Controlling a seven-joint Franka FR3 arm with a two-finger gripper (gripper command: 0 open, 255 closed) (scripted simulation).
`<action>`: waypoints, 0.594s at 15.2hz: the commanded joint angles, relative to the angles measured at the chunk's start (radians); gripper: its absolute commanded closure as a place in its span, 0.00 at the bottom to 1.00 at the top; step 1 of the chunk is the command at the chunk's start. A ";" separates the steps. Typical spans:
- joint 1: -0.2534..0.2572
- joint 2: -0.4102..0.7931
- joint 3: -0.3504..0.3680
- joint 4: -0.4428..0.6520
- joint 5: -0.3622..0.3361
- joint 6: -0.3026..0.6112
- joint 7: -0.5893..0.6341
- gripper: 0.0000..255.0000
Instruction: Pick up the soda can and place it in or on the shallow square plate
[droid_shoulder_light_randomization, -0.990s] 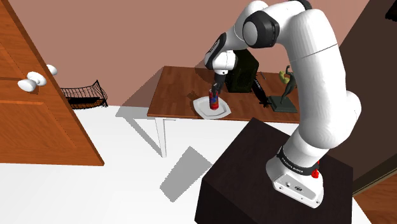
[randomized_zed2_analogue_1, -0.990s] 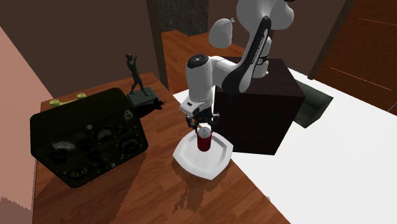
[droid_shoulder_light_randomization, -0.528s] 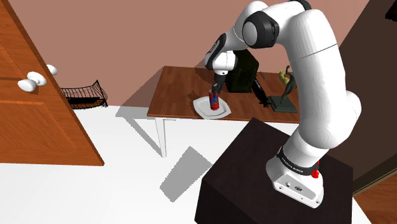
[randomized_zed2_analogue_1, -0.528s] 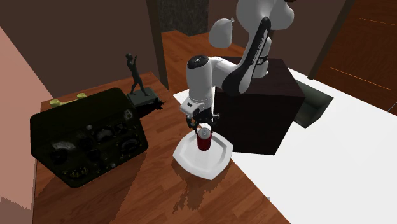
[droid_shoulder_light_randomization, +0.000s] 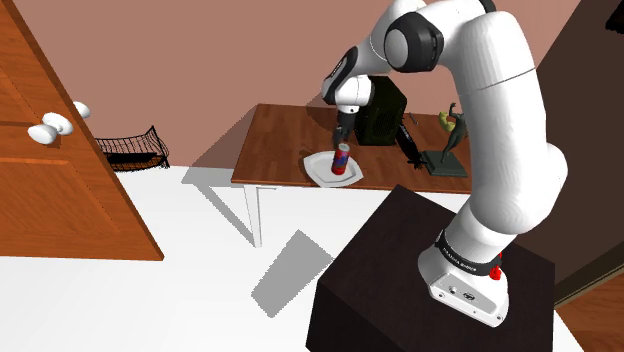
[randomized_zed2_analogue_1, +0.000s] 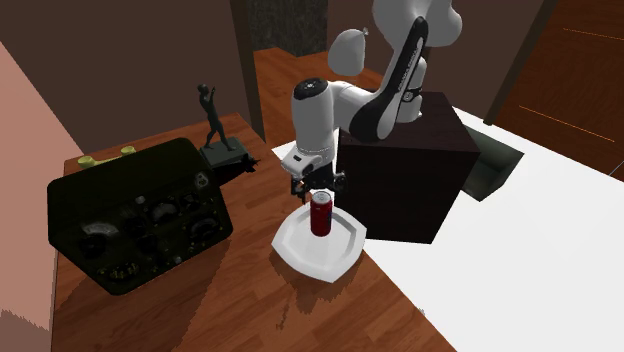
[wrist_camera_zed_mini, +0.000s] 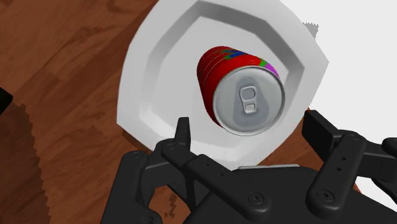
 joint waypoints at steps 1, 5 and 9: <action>0.008 -0.038 -0.017 -0.004 -0.018 -0.033 0.009 0.00; 0.012 -0.055 -0.025 -0.004 -0.028 -0.050 0.015 0.00; 0.012 -0.055 -0.025 -0.004 -0.028 -0.050 0.015 0.00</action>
